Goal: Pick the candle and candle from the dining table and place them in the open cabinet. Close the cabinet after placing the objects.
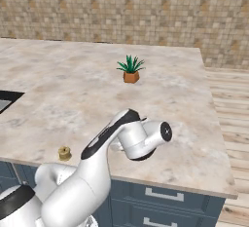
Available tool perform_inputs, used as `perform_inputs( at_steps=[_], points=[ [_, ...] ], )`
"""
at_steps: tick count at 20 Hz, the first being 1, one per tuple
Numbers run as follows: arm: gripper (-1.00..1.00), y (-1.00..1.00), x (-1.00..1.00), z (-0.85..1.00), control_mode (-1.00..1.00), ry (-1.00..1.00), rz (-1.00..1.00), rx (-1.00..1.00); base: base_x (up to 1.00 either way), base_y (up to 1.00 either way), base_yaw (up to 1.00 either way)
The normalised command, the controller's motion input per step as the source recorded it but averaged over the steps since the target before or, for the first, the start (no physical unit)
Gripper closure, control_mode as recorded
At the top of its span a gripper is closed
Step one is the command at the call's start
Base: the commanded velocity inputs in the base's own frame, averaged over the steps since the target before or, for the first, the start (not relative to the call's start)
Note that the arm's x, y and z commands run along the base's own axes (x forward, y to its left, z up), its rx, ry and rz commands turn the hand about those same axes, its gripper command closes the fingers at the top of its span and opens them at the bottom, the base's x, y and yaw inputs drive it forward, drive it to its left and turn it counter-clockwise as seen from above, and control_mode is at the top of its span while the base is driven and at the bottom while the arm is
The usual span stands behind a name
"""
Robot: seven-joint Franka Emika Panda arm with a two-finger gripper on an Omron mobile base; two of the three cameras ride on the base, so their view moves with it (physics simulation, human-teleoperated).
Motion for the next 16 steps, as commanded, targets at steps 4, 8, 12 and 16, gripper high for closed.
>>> perform_inputs(
  at_steps=[4, 8, 12, 16],
  points=[
    [-1.0, -0.08, 0.19, -0.13, -1.0, 0.0, 0.02, 0.0, 0.0, 0.0, 0.0],
    [-1.0, -0.01, 0.16, -0.16, -1.0, 0.0, 0.02, 0.0, 0.0, 0.0, 0.0],
    [-1.0, 0.0, 0.17, -0.19, -1.0, 0.0, 0.01, 0.0, 0.0, 0.0, 0.0],
    [-1.0, 0.0, 0.26, -0.19, -1.0, 0.0, 0.0, 0.0, 0.0, 0.0, 0.0]
  ],
)
